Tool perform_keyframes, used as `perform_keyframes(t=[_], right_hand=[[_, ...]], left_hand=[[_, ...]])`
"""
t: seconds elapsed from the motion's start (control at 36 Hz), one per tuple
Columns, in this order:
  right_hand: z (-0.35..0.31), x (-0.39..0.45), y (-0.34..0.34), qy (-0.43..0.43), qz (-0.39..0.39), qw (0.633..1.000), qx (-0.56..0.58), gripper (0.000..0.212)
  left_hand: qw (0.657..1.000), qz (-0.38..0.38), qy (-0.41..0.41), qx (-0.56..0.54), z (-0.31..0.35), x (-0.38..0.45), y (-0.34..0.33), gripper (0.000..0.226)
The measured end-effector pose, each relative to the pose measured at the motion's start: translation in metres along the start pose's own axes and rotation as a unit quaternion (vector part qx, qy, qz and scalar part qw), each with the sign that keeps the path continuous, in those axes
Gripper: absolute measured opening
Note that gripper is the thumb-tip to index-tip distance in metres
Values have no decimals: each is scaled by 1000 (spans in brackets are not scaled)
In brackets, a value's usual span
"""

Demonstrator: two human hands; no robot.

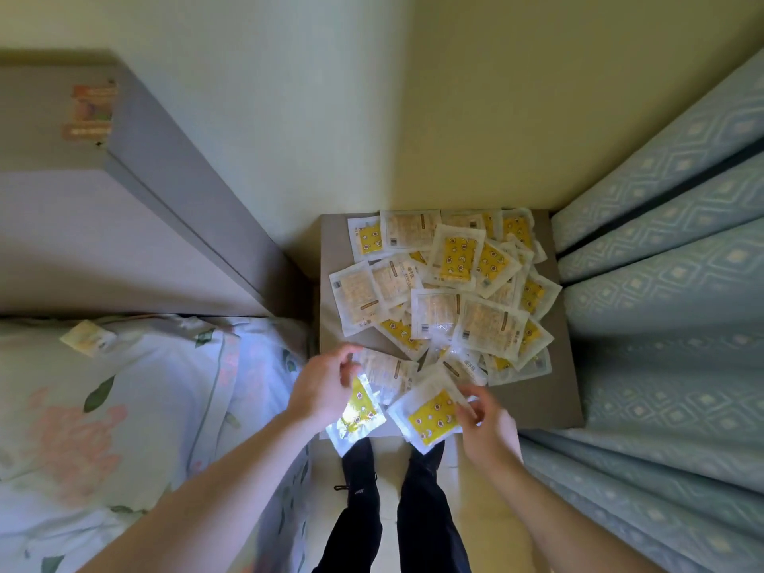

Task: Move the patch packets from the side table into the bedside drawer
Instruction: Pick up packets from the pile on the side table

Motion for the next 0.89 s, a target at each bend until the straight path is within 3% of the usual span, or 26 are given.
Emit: perform_keyframes(t=[0.08,0.22,0.39,0.67,0.89], right_hand=[[2,2,-6,-45,34,998,29,33],[7,6,-19,-113,77,988,77,22],[15,9,-26,-169,80,981,59,5],[32,-6,-39,-230,108,962,104,11],[33,-9,-54,-248,83,949,177,17]], left_hand=[[997,-34,4,64,-3,13,-16,31],[995,-19,12,94,-3,25,-23,37],[990,10,25,142,1,27,-22,11],[993,101,46,45,-18,7,-13,9],[981,129,136,-54,-40,-4,-15,17]])
Point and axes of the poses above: each hand's wrist, its own x-axis towards the middle knuckle, its own y-axis out of the back of the hand, z = x × y, the point moved 8 cm from there along x, towards the middle knuckle, and after that the axes turned 15 degrees about -x, right-handed, at the moved point
